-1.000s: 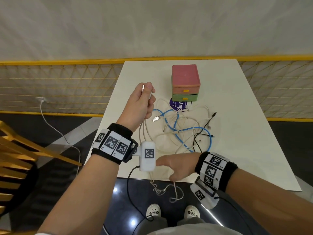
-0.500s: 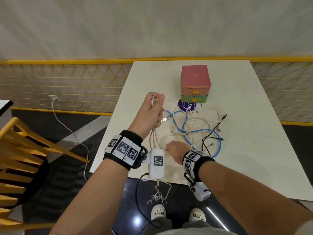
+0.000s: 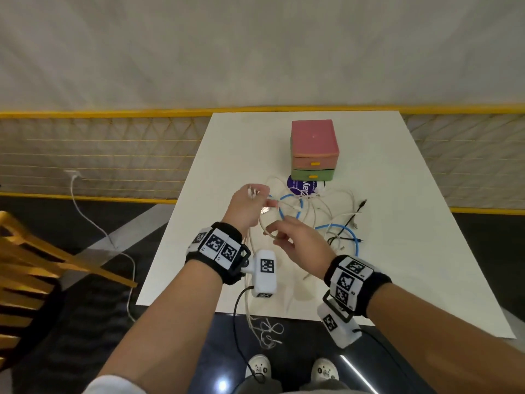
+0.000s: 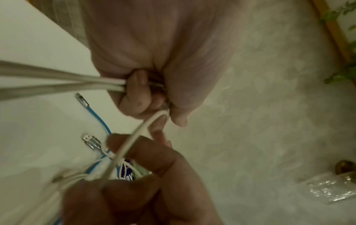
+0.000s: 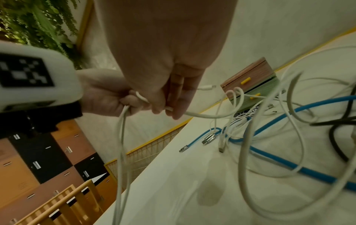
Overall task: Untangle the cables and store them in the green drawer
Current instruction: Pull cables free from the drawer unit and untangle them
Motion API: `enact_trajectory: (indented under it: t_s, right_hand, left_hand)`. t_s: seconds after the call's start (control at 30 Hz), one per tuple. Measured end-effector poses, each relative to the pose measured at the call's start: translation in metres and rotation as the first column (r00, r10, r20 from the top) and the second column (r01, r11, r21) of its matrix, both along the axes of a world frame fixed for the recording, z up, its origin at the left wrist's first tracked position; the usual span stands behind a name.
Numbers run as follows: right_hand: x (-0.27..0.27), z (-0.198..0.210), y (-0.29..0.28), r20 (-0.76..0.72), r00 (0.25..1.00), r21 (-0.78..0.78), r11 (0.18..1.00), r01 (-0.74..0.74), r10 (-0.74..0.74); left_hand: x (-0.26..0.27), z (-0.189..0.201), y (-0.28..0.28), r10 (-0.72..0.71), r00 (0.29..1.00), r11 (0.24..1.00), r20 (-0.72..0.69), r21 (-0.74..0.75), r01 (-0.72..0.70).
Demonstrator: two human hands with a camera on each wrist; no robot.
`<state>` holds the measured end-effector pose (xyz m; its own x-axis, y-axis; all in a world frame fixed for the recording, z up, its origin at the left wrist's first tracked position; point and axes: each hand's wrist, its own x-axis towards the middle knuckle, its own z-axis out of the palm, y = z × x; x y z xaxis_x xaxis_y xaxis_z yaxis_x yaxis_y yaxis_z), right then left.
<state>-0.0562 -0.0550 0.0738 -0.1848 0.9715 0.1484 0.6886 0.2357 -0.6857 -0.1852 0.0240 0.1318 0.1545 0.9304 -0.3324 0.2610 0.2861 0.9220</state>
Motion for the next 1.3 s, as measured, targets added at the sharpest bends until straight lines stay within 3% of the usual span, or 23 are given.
enact_trajectory:
  t_s: [0.23, 0.5, 0.77, 0.9, 0.97, 1.0, 1.03, 1.07, 1.13, 1.17, 1.2, 1.23, 1.3]
  right_hand:
    - [0.011, 0.003, -0.004, -0.042, 0.999, -0.005, 1.0, 0.014, -0.014]
    - [0.016, 0.006, -0.009, -0.01, 0.999, -0.007, 0.999, -0.046, 0.046]
    - [0.022, 0.001, -0.005, -0.01, 0.998, -0.038, 0.997, -0.069, 0.069]
    - [0.033, -0.001, -0.001, 0.092, 0.99, -0.207, 0.975, -0.085, 0.106]
    - [0.044, 0.002, 0.003, 0.124, 0.991, -0.251, 0.968, -0.024, 0.057]
    - [0.051, 0.006, 0.007, 0.123, 0.992, -0.238, 0.971, 0.008, 0.022]
    - [0.057, 0.01, 0.012, 0.11, 0.994, -0.21, 0.977, 0.037, -0.014]
    - [0.061, 0.017, 0.018, 0.086, 0.995, -0.16, 0.985, 0.061, -0.048]
    - [0.068, 0.036, 0.03, 0.041, 0.995, -0.031, 0.995, 0.092, -0.09]
    - [0.071, 0.045, 0.035, 0.027, 0.994, 0.018, 0.994, 0.107, -0.107]
    - [0.076, 0.052, 0.04, 0.015, 0.993, 0.049, 0.992, 0.116, -0.117]
    - [0.082, 0.059, 0.043, 0.007, 0.992, 0.061, 0.99, 0.129, -0.129]
    - [0.097, 0.065, 0.046, -0.025, 0.988, 0.039, 0.987, 0.155, -0.154]
  left_hand:
    - [0.006, 0.011, 0.007, 0.012, 0.99, 0.973, 0.138, 0.227, -0.044]
    - [0.004, 0.027, 0.018, 0.102, 0.958, 0.93, 0.268, 0.316, -0.188]
    - [0.008, 0.038, 0.016, 0.184, 0.915, 0.89, 0.359, 0.336, -0.31]
    - [0.004, 0.048, 0.019, 0.188, 0.851, 0.912, 0.49, 0.235, -0.337]
    - [-0.001, 0.054, 0.023, 0.131, 0.889, 0.92, 0.438, 0.281, -0.274]
    - [-0.003, 0.056, 0.023, 0.053, 0.941, 0.923, 0.333, 0.343, -0.173]
    - [-0.004, 0.059, 0.019, -0.055, 0.985, 0.92, 0.161, 0.393, -0.013]
    - [-0.002, 0.059, 0.014, -0.173, 0.983, 0.894, -0.056, 0.41, 0.18]
    - [0.007, 0.052, 0.001, -0.371, 0.847, 0.826, -0.38, 0.281, 0.488]
    - [0.012, 0.05, -0.005, -0.433, 0.781, 0.798, -0.45, 0.213, 0.564]
    - [0.015, 0.047, -0.01, -0.463, 0.752, 0.784, -0.469, 0.18, 0.594]
    - [0.017, 0.045, -0.011, -0.443, 0.778, 0.807, -0.445, 0.179, 0.562]
    - [0.012, 0.045, -0.004, -0.253, 0.912, 0.921, -0.323, 0.206, 0.329]
